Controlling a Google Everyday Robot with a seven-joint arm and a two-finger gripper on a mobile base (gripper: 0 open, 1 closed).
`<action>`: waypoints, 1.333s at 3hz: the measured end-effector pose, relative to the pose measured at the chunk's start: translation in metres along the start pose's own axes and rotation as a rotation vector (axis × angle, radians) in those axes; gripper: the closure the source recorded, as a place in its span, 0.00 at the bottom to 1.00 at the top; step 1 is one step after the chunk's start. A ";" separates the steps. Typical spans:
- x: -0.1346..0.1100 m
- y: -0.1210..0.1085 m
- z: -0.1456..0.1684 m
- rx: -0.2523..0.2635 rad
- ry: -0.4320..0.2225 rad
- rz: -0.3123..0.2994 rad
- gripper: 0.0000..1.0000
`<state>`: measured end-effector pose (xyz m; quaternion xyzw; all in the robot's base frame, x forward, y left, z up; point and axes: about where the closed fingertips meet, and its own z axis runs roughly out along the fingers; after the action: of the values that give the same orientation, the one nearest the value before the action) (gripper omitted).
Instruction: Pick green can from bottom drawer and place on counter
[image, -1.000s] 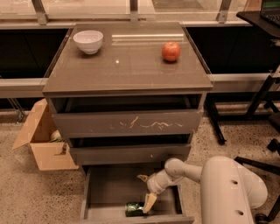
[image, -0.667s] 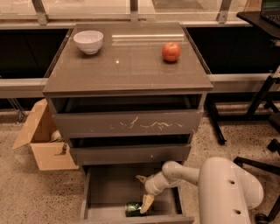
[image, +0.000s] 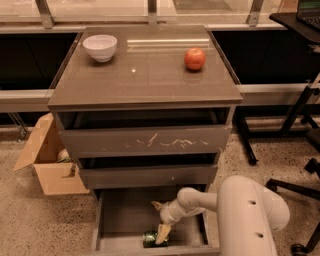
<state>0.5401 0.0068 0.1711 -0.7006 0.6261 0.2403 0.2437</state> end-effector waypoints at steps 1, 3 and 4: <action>0.000 0.000 0.019 -0.012 0.064 -0.017 0.00; 0.012 0.018 0.054 -0.068 0.144 -0.018 0.22; 0.009 0.019 0.050 -0.069 0.146 -0.018 0.45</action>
Offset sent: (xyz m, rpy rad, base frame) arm -0.0118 0.0351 -0.0501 -0.1763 0.0156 0.0665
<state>0.5211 0.0300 0.1262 -0.7298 0.6273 0.2079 0.1753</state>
